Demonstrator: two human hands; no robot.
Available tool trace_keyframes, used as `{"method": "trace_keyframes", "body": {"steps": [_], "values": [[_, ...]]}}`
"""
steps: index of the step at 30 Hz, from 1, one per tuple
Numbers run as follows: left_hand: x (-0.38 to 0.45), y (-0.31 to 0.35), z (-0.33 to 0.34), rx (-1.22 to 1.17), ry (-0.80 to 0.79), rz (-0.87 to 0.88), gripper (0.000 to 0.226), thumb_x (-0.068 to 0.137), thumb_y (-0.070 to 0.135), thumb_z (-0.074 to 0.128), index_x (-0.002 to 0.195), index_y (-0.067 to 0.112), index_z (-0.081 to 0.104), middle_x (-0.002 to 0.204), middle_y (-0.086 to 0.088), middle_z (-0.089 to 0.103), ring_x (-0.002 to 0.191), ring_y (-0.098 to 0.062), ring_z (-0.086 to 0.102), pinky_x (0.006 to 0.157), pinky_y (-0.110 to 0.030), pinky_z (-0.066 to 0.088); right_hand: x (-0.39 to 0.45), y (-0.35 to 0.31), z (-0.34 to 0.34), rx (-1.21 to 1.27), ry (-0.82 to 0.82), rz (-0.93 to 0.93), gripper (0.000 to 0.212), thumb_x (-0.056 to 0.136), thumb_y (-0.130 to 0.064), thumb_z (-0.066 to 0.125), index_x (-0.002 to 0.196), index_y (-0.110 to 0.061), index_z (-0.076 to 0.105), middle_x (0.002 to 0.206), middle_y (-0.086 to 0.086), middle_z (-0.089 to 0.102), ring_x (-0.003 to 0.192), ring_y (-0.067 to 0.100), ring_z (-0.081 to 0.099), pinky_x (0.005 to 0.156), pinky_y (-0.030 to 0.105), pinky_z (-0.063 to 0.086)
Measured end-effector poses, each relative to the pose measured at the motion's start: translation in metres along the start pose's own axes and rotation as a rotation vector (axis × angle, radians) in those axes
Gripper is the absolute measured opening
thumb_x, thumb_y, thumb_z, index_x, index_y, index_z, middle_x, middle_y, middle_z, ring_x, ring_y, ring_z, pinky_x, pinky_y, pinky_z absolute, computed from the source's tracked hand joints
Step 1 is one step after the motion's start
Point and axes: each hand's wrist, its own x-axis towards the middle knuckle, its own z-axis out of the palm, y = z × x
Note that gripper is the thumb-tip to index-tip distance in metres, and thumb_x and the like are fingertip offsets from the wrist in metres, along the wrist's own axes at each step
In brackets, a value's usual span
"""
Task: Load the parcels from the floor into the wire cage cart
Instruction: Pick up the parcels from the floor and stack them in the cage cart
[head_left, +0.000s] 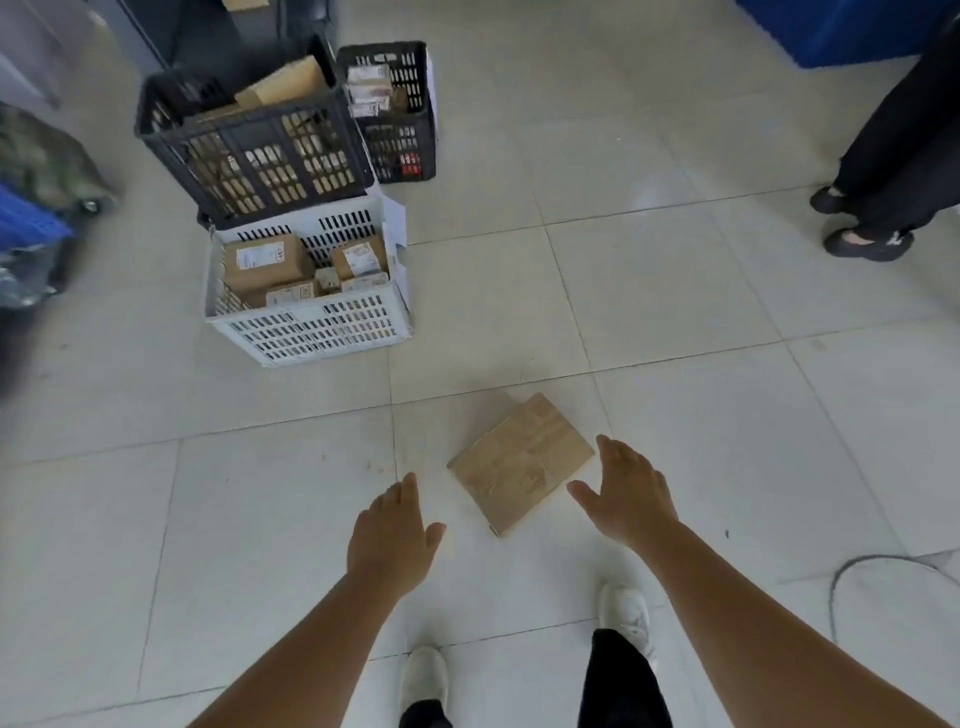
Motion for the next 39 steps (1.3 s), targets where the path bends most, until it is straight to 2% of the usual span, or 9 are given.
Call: {"method": "trace_keyframes", "body": {"steps": [9,19,24,28,30,32,33,39], "values": [[0.079,0.072,0.079,-0.188,-0.033,-0.313,0.075,0.097,0.046,0.044,0.153,0.013,0.006,0.156,-0.006,0.027,0.141,-0.023,0.031,0.114,-0.035,0.029,0.146,0.065,0.025,-0.130,-0.111,-0.222,0.074,0.096,-0.048,0.047,0.153,-0.012,0.015,0.157,0.005,0.025,0.144,0.024,0.026,0.114,0.038,0.026],[0.196,0.082,0.217,-0.300,-0.061,-0.450,0.080,0.095,0.044,0.049,0.153,0.013,0.003,0.155,-0.005,0.027,0.141,-0.022,0.031,0.113,-0.035,0.030,0.293,0.112,0.144,-0.145,-0.182,-0.248,0.085,0.093,-0.053,0.052,0.154,-0.013,0.009,0.160,0.004,0.020,0.146,0.023,0.021,0.115,0.039,0.023],[0.246,0.085,0.290,-0.508,-0.052,-0.546,0.086,0.090,0.041,0.059,0.151,0.015,0.004,0.144,-0.005,0.040,0.129,-0.025,0.044,0.103,-0.040,0.042,0.344,0.128,0.208,-0.114,-0.206,-0.226,0.096,0.086,-0.057,0.059,0.155,-0.011,0.009,0.159,0.007,0.022,0.144,0.027,0.025,0.114,0.042,0.028],[0.269,0.080,0.334,-0.630,-0.017,-0.630,0.089,0.084,0.038,0.066,0.147,0.013,0.009,0.137,-0.004,0.044,0.122,-0.028,0.050,0.093,-0.041,0.047,0.370,0.138,0.249,-0.014,-0.209,-0.170,0.102,0.077,-0.056,0.070,0.151,-0.012,0.015,0.149,0.010,0.036,0.134,0.031,0.040,0.105,0.048,0.041],[0.276,0.076,0.348,-0.745,-0.011,-0.667,0.078,0.080,0.038,0.071,0.136,0.014,0.022,0.127,-0.003,0.051,0.106,-0.026,0.056,0.077,-0.038,0.050,0.376,0.139,0.265,0.064,-0.218,-0.133,0.106,0.072,-0.054,0.076,0.149,-0.017,0.013,0.143,0.010,0.041,0.125,0.033,0.047,0.097,0.049,0.047],[0.280,0.072,0.356,-0.886,-0.001,-0.677,0.067,0.077,0.031,0.072,0.126,0.022,0.028,0.113,0.002,0.055,0.085,-0.018,0.057,0.057,-0.028,0.046,0.378,0.138,0.275,0.139,-0.214,-0.094,0.113,0.067,-0.052,0.080,0.149,-0.024,0.008,0.140,0.009,0.040,0.122,0.033,0.049,0.093,0.050,0.050],[0.280,0.072,0.357,-0.946,0.005,-0.677,0.065,0.077,0.027,0.072,0.125,0.025,0.028,0.107,0.006,0.055,0.079,-0.014,0.056,0.051,-0.025,0.043,0.379,0.137,0.278,0.169,-0.195,-0.081,0.115,0.064,-0.051,0.081,0.149,-0.026,0.009,0.139,0.009,0.040,0.121,0.032,0.050,0.093,0.051,0.050],[0.259,0.068,0.341,-1.126,0.066,-0.683,0.061,0.077,0.019,0.070,0.123,0.031,0.033,0.104,0.009,0.057,0.080,-0.011,0.056,0.055,-0.027,0.048,0.360,0.127,0.266,0.214,-0.144,-0.061,0.113,0.064,-0.047,0.083,0.150,-0.028,0.010,0.137,0.004,0.039,0.121,0.030,0.049,0.093,0.049,0.049]]}}
